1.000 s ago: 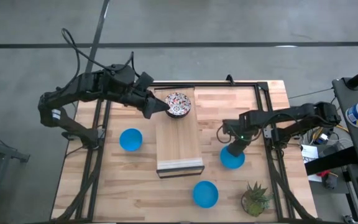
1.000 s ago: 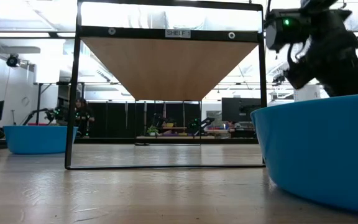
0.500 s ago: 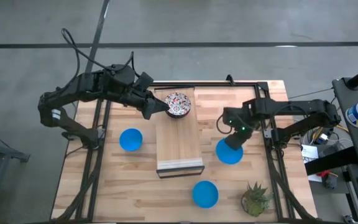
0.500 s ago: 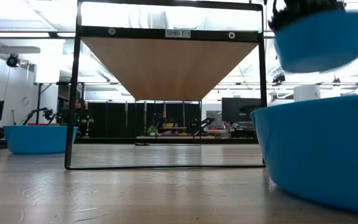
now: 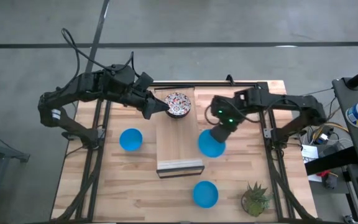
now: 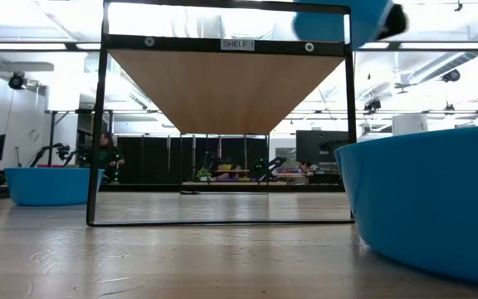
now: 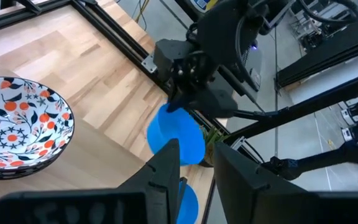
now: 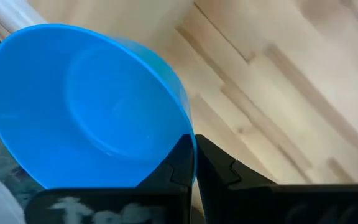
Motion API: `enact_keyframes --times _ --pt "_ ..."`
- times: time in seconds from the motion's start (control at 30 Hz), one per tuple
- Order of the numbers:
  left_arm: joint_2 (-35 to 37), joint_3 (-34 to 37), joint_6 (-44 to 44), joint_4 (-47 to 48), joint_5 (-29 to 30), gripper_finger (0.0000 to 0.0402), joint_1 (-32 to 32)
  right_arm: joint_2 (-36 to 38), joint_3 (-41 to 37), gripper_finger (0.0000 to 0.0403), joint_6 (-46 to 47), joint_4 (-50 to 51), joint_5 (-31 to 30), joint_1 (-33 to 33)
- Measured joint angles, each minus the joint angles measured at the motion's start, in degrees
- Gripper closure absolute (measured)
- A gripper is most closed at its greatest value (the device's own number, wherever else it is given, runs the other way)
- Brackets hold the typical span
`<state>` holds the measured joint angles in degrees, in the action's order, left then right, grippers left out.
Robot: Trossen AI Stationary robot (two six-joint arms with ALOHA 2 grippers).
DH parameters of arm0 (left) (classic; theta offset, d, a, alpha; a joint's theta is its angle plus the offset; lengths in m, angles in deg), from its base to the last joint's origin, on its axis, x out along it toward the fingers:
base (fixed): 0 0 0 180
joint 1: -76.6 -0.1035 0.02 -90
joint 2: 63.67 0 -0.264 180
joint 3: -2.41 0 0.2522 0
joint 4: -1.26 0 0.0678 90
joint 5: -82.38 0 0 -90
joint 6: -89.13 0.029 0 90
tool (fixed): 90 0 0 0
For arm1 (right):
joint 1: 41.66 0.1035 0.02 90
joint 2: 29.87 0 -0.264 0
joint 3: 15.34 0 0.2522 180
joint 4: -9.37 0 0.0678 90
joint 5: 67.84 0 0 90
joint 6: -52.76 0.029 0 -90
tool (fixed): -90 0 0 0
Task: Pick & Place Mini bowls
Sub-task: Put the right blue bowl on the shelf
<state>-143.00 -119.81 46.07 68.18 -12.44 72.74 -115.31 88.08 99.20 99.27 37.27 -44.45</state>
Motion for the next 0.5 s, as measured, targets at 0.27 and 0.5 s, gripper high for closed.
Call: enact_keyframes --times 0.27,0.5 --pt "0.0 0.0 -0.6 0.1 0.0 0.0313 0.1 -11.4 11.4 0.0394 -7.6 0.9 -0.5 -1.8" --pt "0.5 0.0 -0.7 0.2 -0.2 0.0313 0.4 -21.3 22.6 0.0394 -12.2 4.4 -0.8 -3.5"
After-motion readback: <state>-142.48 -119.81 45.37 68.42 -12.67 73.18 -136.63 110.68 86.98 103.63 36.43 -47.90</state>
